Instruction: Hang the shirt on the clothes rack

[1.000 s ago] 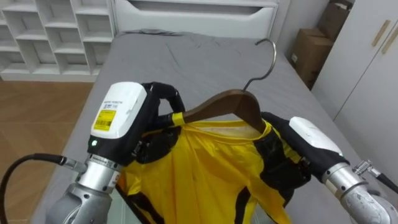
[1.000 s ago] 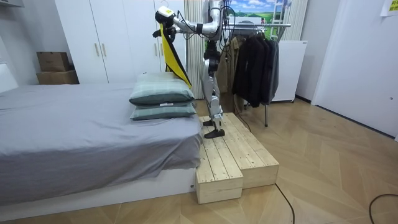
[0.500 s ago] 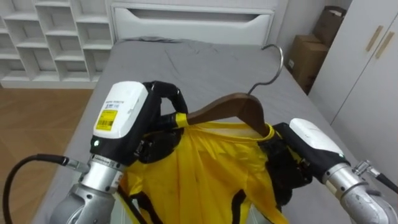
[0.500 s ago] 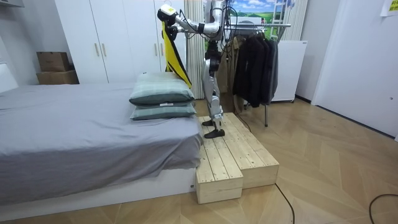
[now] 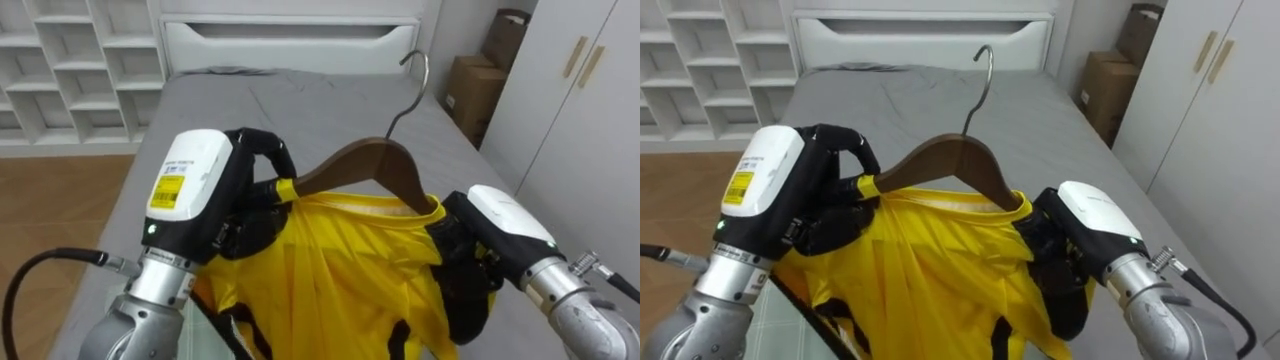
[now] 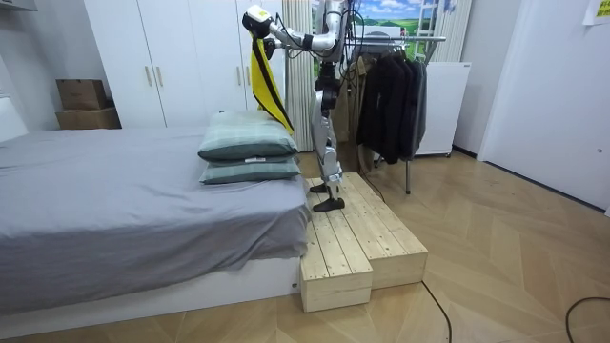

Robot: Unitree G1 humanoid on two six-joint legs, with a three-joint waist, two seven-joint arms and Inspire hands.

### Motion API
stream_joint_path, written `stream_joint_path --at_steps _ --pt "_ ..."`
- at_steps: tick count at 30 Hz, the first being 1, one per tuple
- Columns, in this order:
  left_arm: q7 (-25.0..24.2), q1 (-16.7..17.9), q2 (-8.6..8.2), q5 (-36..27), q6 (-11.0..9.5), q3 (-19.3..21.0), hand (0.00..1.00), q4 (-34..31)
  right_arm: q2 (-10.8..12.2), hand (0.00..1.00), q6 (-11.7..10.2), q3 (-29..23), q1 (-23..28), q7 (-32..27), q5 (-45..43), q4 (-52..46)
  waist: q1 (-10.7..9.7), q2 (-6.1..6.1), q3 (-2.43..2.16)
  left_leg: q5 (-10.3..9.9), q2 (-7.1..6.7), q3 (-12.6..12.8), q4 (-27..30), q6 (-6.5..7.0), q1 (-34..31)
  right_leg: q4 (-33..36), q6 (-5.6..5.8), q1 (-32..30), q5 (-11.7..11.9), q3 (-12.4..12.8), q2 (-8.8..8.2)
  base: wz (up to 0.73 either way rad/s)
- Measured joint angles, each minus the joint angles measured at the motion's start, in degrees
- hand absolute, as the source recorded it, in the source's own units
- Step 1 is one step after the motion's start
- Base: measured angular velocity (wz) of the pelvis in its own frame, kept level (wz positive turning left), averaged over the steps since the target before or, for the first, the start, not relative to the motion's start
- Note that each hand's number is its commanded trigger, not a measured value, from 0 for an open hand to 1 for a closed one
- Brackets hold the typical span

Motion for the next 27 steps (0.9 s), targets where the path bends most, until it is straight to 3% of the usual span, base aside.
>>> stream_joint_path --at_steps 11,12,13,21,27 --pt "-0.3 0.0 0.02 -0.7 0.4 0.0 1.00 -0.2 0.0 1.00 0.3 0.0 0.0 1.0 0.4 -0.1 0.1 -0.09 0.05 0.0 0.01 0.1 -0.2 0.00 0.0 0.0 0.00 -0.2 0.0 0.4 0.04 0.00" --pt "-0.3 0.0 0.04 -0.7 0.4 0.0 0.22 -0.2 0.1 1.00 0.3 0.0 0.0 1.0 0.4 -0.1 0.1 -0.10 0.05 0.0 0.00 0.1 -0.3 0.00 0.0 0.0 0.00 -0.2 0.0 0.4 0.05 0.00" --pt "-0.3 0.0 0.08 -0.8 0.4 0.0 0.00 -0.2 0.1 1.00 0.3 0.0 0.0 1.0 0.4 -0.1 0.0 -0.15 0.08 0.0 -0.02 0.1 -0.5 0.00 0.0 0.0 0.00 -0.3 0.0 0.4 0.05 0.00" --pt "-0.7 0.0 0.19 -5.6 0.4 -0.3 0.00 -0.2 0.8 1.00 0.5 0.5 0.0 2.8 0.9 0.0 0.1 -0.11 0.19 0.0 -0.01 0.1 -0.5 0.00 0.1 0.0 0.00 -0.2 0.0 -0.3 0.00 0.00" --pt "-1.7 0.0 0.17 -10.1 0.4 -1.0 0.00 -0.2 1.1 1.00 0.7 0.7 0.0 4.2 0.3 0.2 0.0 0.05 0.54 0.0 -0.02 0.0 -0.8 0.00 0.0 0.0 0.00 -0.3 0.0 -0.8 -0.06 0.00"
